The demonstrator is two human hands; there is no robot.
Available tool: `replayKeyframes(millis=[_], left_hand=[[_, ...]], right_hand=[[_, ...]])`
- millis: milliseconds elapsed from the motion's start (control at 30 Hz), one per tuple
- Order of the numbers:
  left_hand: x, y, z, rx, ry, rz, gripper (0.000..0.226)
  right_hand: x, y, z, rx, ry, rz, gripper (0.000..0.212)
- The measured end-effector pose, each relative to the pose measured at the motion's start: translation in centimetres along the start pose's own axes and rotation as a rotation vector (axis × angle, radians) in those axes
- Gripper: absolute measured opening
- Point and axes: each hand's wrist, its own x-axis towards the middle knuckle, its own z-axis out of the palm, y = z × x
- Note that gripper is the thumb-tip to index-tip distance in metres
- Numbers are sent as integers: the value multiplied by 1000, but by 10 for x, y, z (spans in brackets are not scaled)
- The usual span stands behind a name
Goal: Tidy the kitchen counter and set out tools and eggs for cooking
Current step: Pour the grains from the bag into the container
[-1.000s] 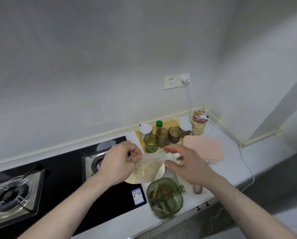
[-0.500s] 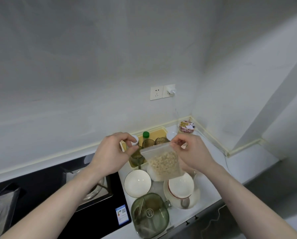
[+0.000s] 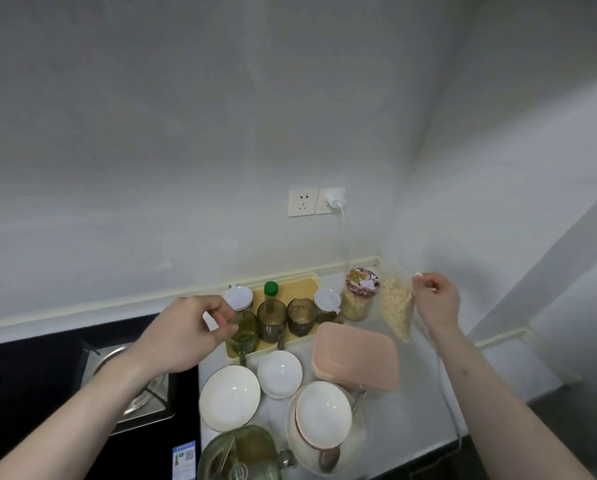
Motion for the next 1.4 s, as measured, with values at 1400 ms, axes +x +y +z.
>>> replayKeyframes(millis=[1400], left_hand=[[-28, -17, 45, -58, -83, -269, 13]], right_hand=[[11, 86, 81, 100, 30, 57, 22]])
